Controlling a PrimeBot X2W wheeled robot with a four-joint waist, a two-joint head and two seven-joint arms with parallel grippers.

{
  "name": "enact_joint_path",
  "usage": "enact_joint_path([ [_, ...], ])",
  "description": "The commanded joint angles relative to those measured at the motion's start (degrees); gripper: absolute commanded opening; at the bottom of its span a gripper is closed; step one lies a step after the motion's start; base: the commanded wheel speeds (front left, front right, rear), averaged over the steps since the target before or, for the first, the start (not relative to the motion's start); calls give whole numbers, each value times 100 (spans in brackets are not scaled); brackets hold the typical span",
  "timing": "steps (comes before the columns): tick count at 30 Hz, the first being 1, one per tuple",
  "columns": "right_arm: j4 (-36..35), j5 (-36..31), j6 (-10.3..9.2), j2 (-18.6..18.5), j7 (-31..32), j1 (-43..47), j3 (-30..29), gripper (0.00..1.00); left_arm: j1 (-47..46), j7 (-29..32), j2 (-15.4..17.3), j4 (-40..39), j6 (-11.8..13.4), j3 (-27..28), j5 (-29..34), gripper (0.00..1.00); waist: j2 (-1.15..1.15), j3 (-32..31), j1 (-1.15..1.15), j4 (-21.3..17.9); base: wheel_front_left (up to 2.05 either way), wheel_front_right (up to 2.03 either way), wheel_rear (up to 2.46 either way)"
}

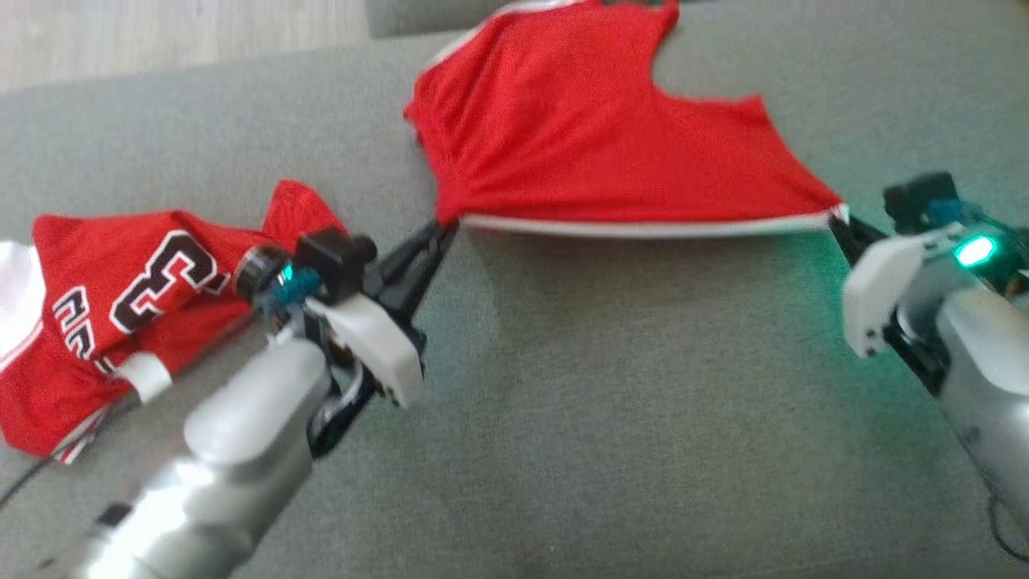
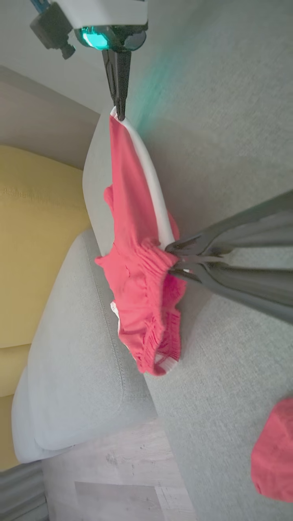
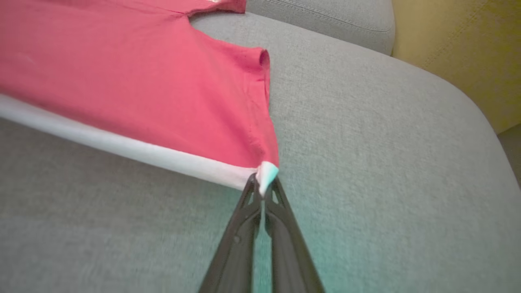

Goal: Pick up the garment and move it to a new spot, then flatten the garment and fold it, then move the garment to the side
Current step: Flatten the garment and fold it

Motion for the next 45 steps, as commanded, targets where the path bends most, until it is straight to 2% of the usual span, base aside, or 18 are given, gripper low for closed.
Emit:
enact_joint_path([
  [1, -496, 435, -5, -470, 169, 270, 260, 0, 18, 43, 282, -335, 149, 180, -67, 0, 0, -251, 1, -41, 0, 0, 0],
  [3, -920, 805, -5, -774, 335, 507, 451, 0, 230, 105, 344, -576, 243, 147, -106, 0, 0, -377, 1, -61, 0, 0, 0],
  [4, -920, 805, -5, -774, 335, 507, 451, 0, 230, 105, 344, -576, 243, 147, -106, 0, 0, -377, 1, -61, 0, 0, 0],
  [9, -1804, 1404, -5, -1381, 627, 1104, 651, 0, 795, 281, 524, -1224, 498, 15, -175, 0, 0, -680, 1, -115, 0, 0, 0],
  [14, -2564, 1733, -5, -1864, 828, 1851, 405, 0, 1407, 500, 684, -2018, 831, -157, -249, 0, 0, -900, 1, -130, 0, 0, 0],
  [18, -2967, 1751, -5, -2048, 930, 2295, 100, 0, 1668, 663, 748, -2479, 1029, -292, -233, 0, 0, -945, 1, -109, 0, 0, 0],
  [22, -3292, 1558, -5, -2075, 908, 2486, -379, 0, 1715, 780, 800, -2795, 1184, -317, -209, 0, 0, -843, 1, -57, 0, 0, 0],
  [30, -3799, 703, -5, -1853, 1025, 2249, -1369, 0, 1338, 800, 765, -2896, 1449, 8, -229, 0, 0, -364, 1, 197, 0, 0, 0],
  [38, -4016, -99, -5, -1698, 1527, 1370, -1689, 0, 633, 861, 425, -2565, 1290, 81, -175, 0, 0, 262, 1, 693, 0, 0, 0],
  [45, -3745, -389, -5, -1671, 1862, 75, -1442, 0, -243, 951, -15, -1976, 1122, 157, -99, 0, 0, 906, 1, 1121, 0, 0, 0],
])
